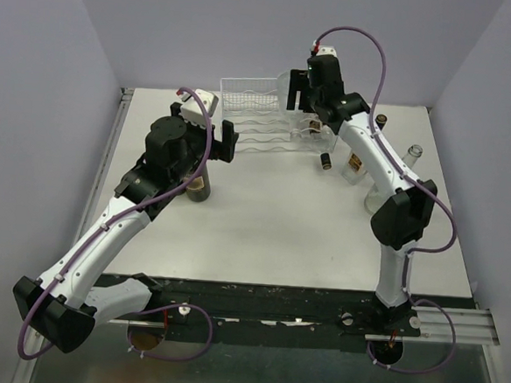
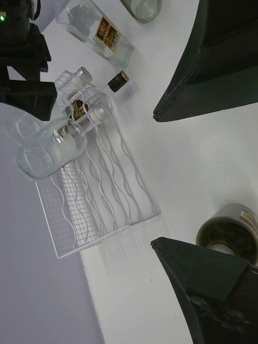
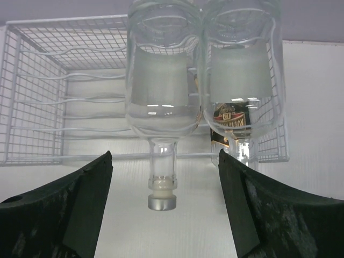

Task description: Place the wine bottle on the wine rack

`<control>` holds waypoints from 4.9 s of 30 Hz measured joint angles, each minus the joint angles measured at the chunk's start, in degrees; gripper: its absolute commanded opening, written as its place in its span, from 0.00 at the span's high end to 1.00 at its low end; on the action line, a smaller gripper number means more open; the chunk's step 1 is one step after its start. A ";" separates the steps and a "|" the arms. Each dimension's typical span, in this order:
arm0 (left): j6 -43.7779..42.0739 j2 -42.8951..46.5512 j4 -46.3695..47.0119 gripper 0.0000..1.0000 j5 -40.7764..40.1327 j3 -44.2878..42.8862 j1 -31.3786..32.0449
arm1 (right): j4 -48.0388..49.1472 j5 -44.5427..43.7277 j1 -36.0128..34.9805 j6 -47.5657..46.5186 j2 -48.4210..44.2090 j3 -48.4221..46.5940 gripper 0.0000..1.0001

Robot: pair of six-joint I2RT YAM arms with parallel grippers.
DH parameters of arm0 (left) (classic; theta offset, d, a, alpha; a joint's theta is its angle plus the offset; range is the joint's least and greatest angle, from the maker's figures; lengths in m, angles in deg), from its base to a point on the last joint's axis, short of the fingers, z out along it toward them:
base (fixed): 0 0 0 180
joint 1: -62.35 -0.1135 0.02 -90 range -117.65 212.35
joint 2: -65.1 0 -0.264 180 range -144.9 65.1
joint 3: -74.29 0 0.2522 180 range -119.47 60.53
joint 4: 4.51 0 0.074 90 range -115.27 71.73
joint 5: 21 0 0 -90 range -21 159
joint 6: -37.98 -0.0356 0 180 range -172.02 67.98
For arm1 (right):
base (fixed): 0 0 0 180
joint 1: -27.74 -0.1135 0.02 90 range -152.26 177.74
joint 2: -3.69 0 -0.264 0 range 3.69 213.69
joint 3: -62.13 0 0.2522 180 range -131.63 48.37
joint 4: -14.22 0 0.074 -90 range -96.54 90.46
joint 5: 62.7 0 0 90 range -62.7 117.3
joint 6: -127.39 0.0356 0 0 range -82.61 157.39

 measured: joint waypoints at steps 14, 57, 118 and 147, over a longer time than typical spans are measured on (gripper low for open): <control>-1.95 0.94 -2.14 0.01 0.00 -8.28 -0.04 | -14.97 -1.05 0.02 -4.74 -22.14 -0.46 0.12; -1.11 -2.21 -8.00 0.01 15.04 -11.56 -0.09 | -24.55 -19.93 16.59 11.30 -35.21 30.93 0.33; -2.71 -15.12 -0.39 0.01 47.12 -3.45 0.20 | -17.18 41.00 4.98 16.37 -31.56 12.52 0.99; -15.54 -15.10 -10.38 0.01 43.56 -8.61 0.33 | -6.99 52.43 5.27 14.97 -29.57 12.79 0.99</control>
